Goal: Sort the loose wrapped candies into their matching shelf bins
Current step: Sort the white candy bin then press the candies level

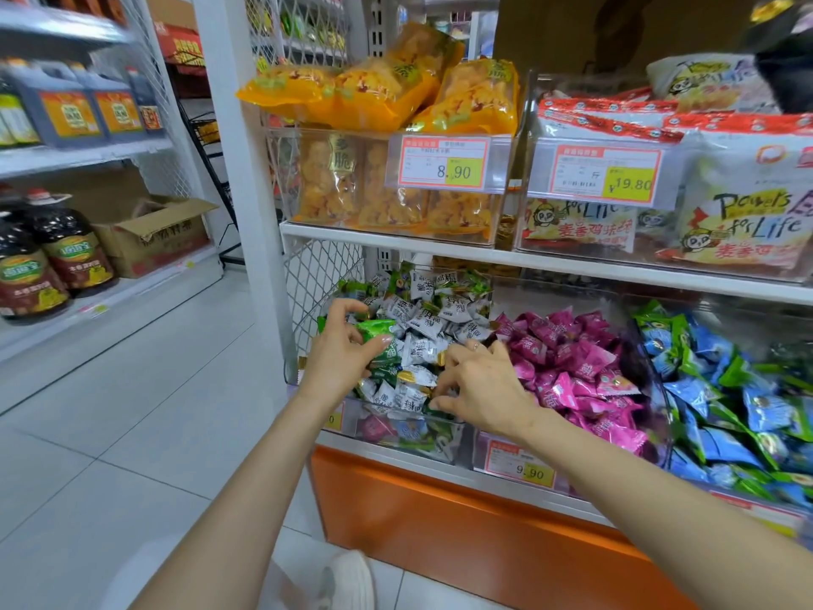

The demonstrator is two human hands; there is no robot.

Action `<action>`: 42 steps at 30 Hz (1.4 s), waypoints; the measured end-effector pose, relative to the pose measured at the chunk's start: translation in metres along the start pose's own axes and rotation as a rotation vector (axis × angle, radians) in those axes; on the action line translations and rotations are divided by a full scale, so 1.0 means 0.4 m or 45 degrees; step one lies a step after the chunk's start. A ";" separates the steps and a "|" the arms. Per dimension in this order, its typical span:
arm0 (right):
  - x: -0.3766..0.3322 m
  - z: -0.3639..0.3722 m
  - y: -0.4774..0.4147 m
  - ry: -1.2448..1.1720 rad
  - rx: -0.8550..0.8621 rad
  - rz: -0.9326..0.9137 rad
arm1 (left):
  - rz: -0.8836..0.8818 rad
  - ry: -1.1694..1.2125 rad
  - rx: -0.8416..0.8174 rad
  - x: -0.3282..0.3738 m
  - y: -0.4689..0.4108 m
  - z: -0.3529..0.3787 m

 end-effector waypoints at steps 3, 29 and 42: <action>0.030 -0.012 0.005 -0.151 0.049 0.086 | 0.211 -0.134 -0.015 0.034 0.010 0.007; -0.041 -0.021 -0.032 -0.177 0.168 -0.256 | 0.033 -0.051 0.014 -0.021 -0.027 -0.030; -0.083 -0.034 -0.090 0.025 0.290 -0.233 | -0.081 -0.049 0.150 -0.067 -0.017 -0.120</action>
Point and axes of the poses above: each hand's wrist, its own y-axis away from the middle knuckle, its own z-axis out of the palm, x = y × z, the point moved 10 cm from there along -y, towards the middle knuckle, and after that the axes turned 6 degrees about -z, right-handed, at the moved point
